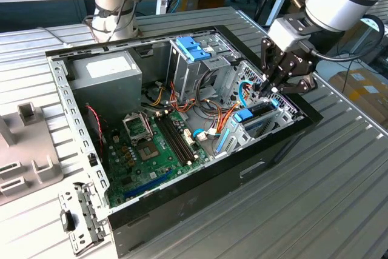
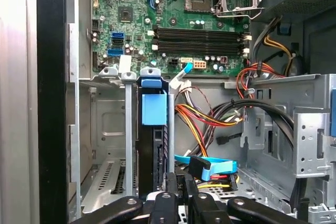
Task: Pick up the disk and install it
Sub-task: 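Insert the first disk wire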
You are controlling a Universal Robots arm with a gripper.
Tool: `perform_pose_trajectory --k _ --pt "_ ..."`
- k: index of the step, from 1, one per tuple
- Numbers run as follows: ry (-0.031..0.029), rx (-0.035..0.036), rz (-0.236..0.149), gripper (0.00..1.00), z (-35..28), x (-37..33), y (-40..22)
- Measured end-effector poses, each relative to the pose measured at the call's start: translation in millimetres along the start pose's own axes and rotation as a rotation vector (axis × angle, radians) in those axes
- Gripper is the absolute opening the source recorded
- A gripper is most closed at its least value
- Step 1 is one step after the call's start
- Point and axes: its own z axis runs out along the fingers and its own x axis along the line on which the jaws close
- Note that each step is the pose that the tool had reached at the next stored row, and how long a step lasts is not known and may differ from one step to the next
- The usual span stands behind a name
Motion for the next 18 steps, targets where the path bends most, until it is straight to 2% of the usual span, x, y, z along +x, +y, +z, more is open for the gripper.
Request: perform_pose_trajectory --k 2,3,6,11,18 --pt "-0.0055 0.0002 0.002 0.17 0.1 3.1 0.1" --pt "-0.0089 0.0002 0.002 0.17 0.0 8.4 0.1" --pt "-0.0120 0.0001 0.002 0.17 1.3 15.3 -0.1" --pt "-0.0148 0.0000 0.003 0.17 7.2 16.4 -0.1" --pt "-0.0178 0.0001 0.004 0.17 11.1 17.8 -0.1"
